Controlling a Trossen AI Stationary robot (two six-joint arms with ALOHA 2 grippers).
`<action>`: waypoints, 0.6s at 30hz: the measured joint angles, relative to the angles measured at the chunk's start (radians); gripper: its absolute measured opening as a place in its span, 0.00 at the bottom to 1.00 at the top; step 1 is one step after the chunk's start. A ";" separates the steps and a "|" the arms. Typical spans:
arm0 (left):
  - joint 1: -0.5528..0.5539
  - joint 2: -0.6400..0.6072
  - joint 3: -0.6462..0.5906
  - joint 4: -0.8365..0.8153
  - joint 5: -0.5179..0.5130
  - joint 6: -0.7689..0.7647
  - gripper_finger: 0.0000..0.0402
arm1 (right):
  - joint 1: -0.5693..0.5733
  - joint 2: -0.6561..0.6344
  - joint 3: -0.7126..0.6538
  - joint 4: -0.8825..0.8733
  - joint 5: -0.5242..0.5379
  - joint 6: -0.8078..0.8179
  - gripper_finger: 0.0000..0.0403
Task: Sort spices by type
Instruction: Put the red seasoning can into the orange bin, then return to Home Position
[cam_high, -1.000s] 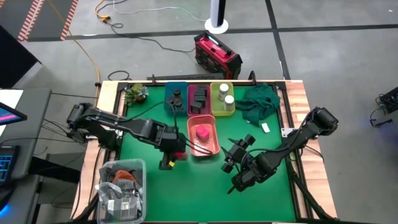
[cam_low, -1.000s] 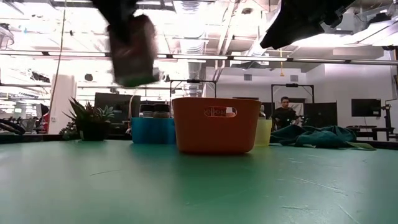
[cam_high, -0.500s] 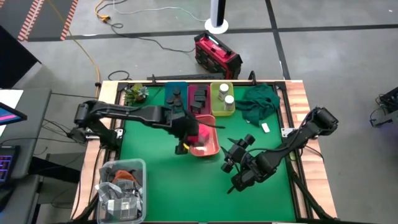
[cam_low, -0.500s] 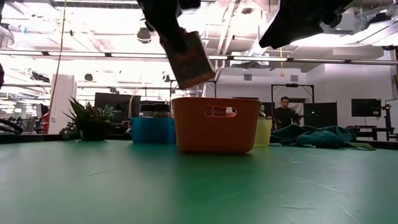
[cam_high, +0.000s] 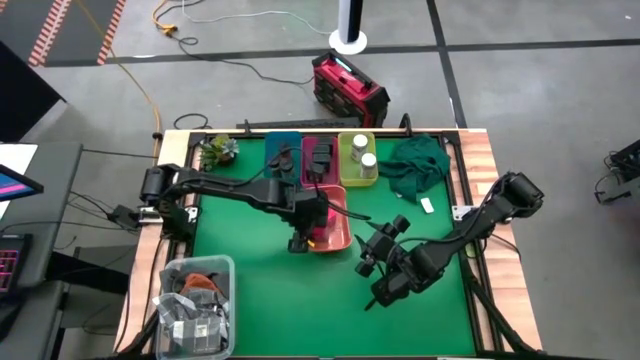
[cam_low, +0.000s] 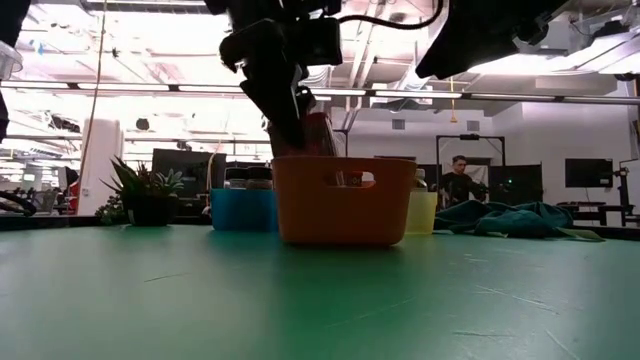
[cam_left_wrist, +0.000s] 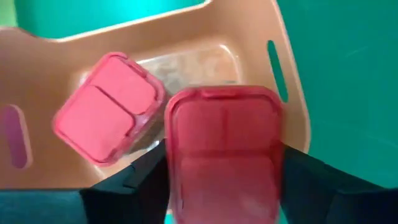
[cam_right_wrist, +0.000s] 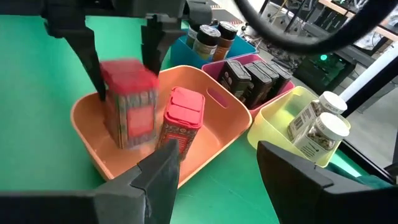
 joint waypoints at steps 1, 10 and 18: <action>0.000 -0.001 0.000 0.002 -0.001 0.003 0.60 | 0.000 0.000 0.000 0.000 0.000 0.000 0.61; 0.000 -0.006 0.000 0.009 -0.002 0.013 0.75 | 0.001 0.000 0.000 -0.001 0.000 0.005 0.61; -0.028 -0.190 -0.056 0.148 -0.061 0.050 0.72 | 0.043 -0.046 -0.024 -0.186 0.081 0.196 0.60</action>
